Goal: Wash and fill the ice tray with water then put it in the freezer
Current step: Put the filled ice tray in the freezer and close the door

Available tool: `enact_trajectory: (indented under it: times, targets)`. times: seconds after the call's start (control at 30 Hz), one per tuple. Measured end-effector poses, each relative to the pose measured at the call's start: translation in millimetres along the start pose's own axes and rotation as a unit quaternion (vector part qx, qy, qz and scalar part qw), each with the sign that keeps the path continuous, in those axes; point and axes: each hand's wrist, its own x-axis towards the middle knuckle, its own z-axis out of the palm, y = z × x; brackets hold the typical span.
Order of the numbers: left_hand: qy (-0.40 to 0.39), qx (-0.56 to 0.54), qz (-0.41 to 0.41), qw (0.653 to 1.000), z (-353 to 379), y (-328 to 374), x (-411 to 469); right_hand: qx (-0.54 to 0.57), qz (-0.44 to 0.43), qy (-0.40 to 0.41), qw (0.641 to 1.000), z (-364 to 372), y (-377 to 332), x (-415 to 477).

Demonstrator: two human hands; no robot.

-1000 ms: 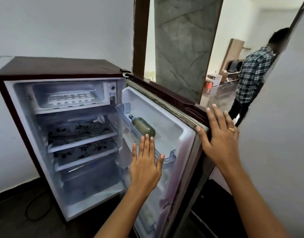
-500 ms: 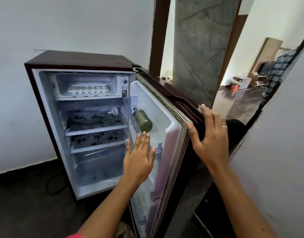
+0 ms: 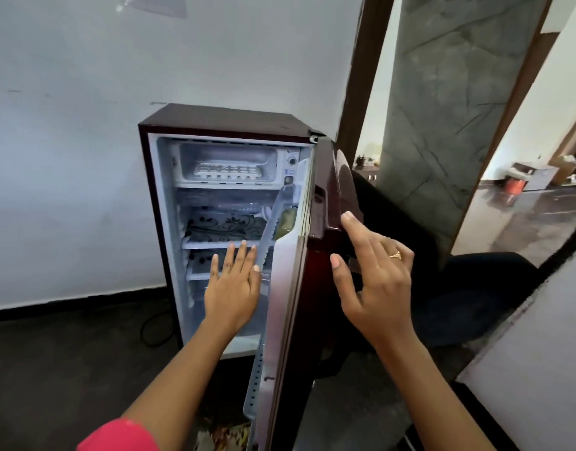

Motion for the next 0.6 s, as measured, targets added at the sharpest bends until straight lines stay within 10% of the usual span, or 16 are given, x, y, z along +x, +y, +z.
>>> enact_trajectory:
  times: [0.6]
  targets:
    - [0.167, -0.092, -0.042, 0.981, -48.6, -146.1, 41.9, 0.086, -0.107, -0.227, 0.964, 167.3, -59.9, 21.4]
